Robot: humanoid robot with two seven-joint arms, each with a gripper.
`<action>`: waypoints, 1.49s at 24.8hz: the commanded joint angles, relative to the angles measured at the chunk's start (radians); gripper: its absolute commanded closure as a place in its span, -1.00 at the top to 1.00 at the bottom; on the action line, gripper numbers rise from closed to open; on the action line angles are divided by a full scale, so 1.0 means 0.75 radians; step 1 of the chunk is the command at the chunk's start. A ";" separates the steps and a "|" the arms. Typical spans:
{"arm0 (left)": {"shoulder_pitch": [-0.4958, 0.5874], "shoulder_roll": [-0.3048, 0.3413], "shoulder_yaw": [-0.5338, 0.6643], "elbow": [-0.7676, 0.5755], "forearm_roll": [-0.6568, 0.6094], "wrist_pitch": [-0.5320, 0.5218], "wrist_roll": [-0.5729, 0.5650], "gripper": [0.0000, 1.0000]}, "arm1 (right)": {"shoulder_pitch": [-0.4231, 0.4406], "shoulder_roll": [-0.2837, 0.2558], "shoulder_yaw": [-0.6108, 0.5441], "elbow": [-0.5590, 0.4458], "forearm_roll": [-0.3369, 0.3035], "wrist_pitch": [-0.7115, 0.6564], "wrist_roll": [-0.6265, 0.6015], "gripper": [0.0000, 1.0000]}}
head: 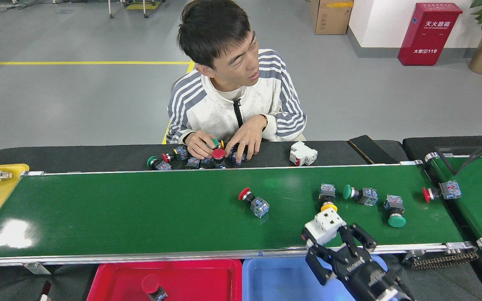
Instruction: Pick switch part from conveyor to tray
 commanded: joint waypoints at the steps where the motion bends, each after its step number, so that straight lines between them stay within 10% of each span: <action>1: 0.005 0.005 -0.002 -0.020 0.000 0.000 0.009 1.00 | 0.055 -0.005 -0.064 -0.023 -0.010 -0.159 -0.012 0.63; 3: 0.003 0.005 -0.010 -0.020 0.000 -0.002 0.007 1.00 | 0.104 -0.011 -0.095 -0.023 -0.010 -0.178 -0.012 1.00; 11: -0.179 0.012 -0.250 -0.020 -0.010 0.012 -0.053 1.00 | 0.051 0.179 -0.201 -0.021 0.050 0.209 0.002 0.98; 14: -0.353 -0.005 -0.407 -0.020 -0.092 0.043 -0.184 1.00 | -0.004 0.187 -0.181 -0.002 0.203 0.518 0.017 0.98; 20: -0.572 -0.152 -0.608 -0.008 -0.327 0.102 -0.441 1.00 | -0.098 0.187 -0.103 0.018 0.232 0.606 0.121 0.98; 24: -0.650 -0.287 -0.653 -0.008 -0.355 0.108 -0.662 1.00 | -0.184 0.216 -0.099 0.149 0.264 0.624 0.131 0.98; 32: -0.727 -0.289 -0.712 0.172 -0.376 0.231 -0.676 1.00 | -0.464 0.238 0.006 0.468 0.260 0.739 0.139 0.98; 34: -0.732 -0.287 -0.708 0.189 -0.376 0.231 -0.676 1.00 | -0.505 0.240 0.030 0.515 0.262 0.757 0.139 0.81; 37: -0.748 -0.289 -0.708 0.236 -0.376 0.233 -0.676 1.00 | -0.534 0.228 0.108 0.560 0.262 0.753 0.139 -0.06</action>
